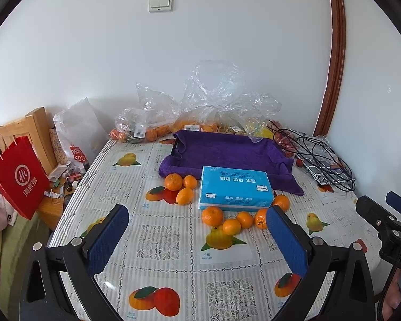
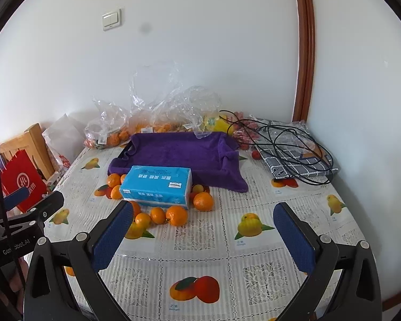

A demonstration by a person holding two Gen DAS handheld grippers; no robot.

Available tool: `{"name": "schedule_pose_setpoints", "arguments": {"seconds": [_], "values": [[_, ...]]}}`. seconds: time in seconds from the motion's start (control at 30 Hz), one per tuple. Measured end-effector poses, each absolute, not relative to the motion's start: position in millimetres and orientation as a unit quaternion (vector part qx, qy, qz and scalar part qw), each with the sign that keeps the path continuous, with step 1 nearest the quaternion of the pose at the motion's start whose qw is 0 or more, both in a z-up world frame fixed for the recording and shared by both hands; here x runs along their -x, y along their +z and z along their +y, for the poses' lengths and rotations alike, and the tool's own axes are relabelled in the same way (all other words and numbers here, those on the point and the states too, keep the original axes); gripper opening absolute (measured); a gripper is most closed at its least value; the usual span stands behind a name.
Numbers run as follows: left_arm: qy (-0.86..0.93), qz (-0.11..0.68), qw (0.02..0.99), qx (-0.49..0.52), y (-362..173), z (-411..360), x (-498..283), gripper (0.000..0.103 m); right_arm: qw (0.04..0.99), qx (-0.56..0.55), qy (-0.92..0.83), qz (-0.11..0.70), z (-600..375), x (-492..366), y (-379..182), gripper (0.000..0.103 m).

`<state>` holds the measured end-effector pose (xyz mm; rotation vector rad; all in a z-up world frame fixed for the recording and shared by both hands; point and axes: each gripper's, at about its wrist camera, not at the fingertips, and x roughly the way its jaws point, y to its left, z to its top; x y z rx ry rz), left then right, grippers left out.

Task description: Organize fruits

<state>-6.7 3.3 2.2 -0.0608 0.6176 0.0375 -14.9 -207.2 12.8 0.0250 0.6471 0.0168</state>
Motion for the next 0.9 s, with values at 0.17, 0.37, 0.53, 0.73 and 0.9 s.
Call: {"name": "schedule_pose_setpoints", "arguments": {"seconds": [0.17, 0.37, 0.53, 0.73, 0.9], "values": [[0.018, 0.304, 0.952, 0.031, 0.3, 5.3, 7.6, 0.103, 0.948, -0.014, 0.011, 0.319, -206.9, 15.4, 14.0, 0.103], [0.017, 0.307, 0.951, 0.038, -1.3, 6.9, 7.5, 0.103, 0.947, -0.013, 0.012, 0.322, -204.4, 14.3, 12.4, 0.103], [0.018, 0.305, 0.952, 0.033, -0.4, 4.7, 6.8, 0.103, 0.946, -0.016, 0.015, 0.323, -204.7, 14.3, 11.5, 0.103], [0.02, 0.302, 0.952, 0.03, -0.3, 4.1, 8.6, 0.103, 0.946, -0.018, 0.014, 0.323, -205.2, 15.7, 10.3, 0.103], [0.02, 0.303, 0.952, 0.029, -0.4, 4.8, 9.5, 0.103, 0.947, -0.021, 0.014, 0.321, -205.2, 16.6, 10.4, 0.103]]}}
